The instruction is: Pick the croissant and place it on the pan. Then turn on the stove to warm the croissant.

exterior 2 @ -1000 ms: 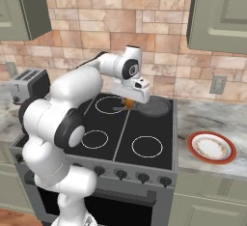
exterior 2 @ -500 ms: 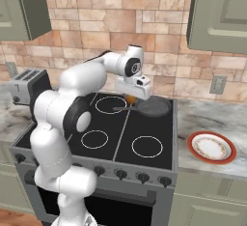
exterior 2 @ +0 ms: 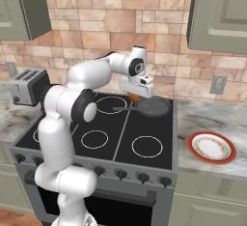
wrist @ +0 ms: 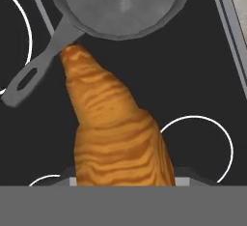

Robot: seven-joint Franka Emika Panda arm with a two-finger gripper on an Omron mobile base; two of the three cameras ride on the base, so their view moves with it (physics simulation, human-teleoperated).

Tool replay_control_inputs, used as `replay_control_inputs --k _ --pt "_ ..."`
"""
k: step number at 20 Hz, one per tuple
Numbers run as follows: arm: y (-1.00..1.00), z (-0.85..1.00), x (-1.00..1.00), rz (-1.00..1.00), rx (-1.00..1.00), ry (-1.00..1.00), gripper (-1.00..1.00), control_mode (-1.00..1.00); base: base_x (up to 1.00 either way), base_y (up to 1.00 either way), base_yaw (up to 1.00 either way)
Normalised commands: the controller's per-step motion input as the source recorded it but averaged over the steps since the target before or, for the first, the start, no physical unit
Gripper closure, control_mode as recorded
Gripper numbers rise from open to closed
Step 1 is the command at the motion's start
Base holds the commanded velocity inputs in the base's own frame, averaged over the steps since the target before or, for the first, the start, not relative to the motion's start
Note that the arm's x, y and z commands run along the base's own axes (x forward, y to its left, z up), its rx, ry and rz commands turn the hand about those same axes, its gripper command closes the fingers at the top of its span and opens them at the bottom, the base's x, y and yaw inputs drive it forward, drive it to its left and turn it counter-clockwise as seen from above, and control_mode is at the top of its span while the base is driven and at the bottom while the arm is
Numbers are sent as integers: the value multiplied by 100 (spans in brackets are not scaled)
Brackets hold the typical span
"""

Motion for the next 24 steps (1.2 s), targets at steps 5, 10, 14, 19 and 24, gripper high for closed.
replay_control_inputs --k 5,10,14,19,24 --pt "-14 -17 32 0 0 -1 100 -100 0 0 0" --pt "-11 -22 27 0 0 -5 100 -100 0 0 0" --pt "-4 -30 22 0 0 -9 100 -100 0 0 0" --pt "0 -30 23 0 0 -8 100 -100 0 0 0" --pt "-1 -28 28 0 0 -3 100 -100 0 0 0"
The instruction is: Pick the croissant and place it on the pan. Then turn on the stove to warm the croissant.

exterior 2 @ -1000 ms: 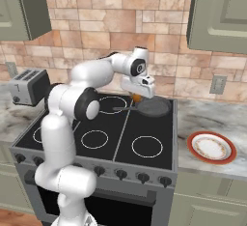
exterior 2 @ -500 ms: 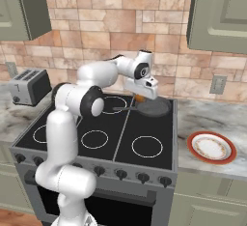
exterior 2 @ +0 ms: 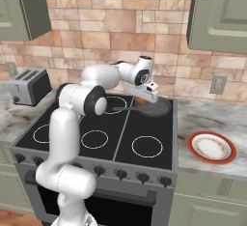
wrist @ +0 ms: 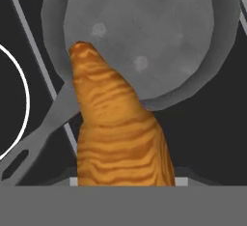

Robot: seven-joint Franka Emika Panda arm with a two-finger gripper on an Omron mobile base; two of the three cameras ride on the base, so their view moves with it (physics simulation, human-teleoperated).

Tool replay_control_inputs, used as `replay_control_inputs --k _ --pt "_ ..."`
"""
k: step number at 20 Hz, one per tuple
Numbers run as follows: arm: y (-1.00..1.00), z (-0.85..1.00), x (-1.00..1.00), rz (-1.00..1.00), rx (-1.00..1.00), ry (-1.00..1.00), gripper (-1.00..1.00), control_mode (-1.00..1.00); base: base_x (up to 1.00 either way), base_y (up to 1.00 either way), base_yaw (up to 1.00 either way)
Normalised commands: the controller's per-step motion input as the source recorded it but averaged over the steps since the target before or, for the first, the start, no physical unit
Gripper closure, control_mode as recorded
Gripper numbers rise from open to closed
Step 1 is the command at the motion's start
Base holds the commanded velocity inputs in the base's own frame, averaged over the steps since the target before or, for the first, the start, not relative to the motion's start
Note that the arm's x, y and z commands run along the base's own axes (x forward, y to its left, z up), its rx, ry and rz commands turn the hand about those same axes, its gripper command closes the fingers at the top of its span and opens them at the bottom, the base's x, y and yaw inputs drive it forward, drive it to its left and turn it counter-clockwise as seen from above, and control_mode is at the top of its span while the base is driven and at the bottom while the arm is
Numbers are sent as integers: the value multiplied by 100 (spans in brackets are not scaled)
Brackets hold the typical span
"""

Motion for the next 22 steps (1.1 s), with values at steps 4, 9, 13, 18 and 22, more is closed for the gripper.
replay_control_inputs --k 4,9,13,18,22 --pt "-12 -21 25 0 0 0 100 -100 0 0 0" --pt "-19 -15 25 0 0 0 100 -100 0 0 0" --pt "-21 -14 27 0 0 0 100 -100 0 0 0" --pt "-10 -15 44 0 0 0 100 -100 0 0 0" --pt "0 -23 46 0 0 0 100 -100 0 0 0"
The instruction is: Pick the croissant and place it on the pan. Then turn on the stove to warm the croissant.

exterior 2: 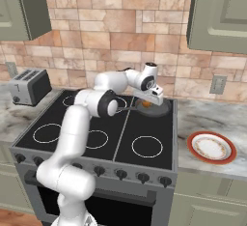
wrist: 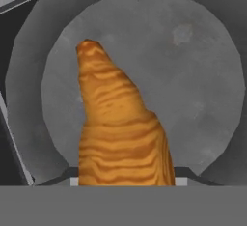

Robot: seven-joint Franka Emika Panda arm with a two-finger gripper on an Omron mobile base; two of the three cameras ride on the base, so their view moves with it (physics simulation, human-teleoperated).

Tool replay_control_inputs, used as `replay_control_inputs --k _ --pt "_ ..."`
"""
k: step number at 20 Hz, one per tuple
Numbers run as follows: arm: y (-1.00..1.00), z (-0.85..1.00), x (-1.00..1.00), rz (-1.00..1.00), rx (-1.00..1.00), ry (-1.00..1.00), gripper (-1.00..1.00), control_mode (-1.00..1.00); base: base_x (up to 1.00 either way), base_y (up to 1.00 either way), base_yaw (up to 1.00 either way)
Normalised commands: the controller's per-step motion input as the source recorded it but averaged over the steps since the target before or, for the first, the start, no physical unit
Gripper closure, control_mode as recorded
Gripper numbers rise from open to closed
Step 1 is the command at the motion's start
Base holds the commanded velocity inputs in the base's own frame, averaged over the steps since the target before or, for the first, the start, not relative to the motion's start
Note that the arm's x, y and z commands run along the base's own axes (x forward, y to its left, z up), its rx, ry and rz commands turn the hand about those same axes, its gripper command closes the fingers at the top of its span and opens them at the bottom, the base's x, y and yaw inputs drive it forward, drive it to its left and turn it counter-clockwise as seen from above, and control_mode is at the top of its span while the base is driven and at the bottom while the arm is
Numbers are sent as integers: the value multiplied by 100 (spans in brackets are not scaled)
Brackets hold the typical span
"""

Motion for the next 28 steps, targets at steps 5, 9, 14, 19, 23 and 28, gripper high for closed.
replay_control_inputs --k 5,9,14,19,23,28 --pt "-5 -22 26 0 0 0 -100 -100 0 0 0" --pt "-41 0 -2 0 0 0 -100 -100 0 0 0" --pt "-22 7 -27 1 1 -6 -100 -100 0 0 0" --pt "7 14 -45 4 0 -12 -100 -100 0 0 0" --pt "25 31 -66 1 0 -13 -100 -100 0 0 0" --pt "29 1 -100 3 -1 -12 -100 -100 0 0 0"
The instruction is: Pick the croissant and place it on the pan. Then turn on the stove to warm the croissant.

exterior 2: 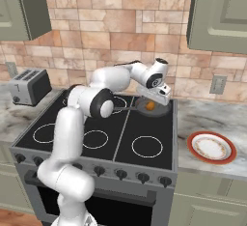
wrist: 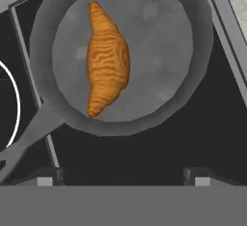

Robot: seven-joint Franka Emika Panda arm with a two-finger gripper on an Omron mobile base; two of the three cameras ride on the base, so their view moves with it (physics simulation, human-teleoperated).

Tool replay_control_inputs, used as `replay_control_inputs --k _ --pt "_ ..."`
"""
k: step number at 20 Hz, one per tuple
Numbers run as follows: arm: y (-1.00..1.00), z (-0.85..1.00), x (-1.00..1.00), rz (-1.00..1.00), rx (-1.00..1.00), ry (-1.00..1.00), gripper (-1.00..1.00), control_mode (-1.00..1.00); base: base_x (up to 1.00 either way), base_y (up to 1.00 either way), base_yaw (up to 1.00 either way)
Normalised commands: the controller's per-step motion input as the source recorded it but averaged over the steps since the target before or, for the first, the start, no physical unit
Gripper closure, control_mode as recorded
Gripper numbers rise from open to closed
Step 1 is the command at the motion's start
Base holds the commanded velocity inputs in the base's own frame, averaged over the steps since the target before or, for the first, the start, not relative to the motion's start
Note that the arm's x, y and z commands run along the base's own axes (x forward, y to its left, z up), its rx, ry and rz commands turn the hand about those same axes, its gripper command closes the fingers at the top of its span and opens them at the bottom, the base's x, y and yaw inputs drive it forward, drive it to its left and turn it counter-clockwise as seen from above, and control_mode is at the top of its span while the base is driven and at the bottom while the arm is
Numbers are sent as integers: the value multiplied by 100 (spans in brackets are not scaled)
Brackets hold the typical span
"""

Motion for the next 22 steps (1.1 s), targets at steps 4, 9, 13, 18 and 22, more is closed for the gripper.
replay_control_inputs --k 4,9,13,18,22 --pt "26 13 -100 2 -1 -9 -100 -100 0 0 0" --pt "38 54 -82 1 -5 -1 -100 -100 0 0 0" --pt "23 88 -59 0 -6 0 -100 -100 0 0 0" --pt "2 90 -50 1 -5 0 -100 -100 0 0 0" --pt "0 67 -67 2 -7 0 -100 -100 0 0 0"
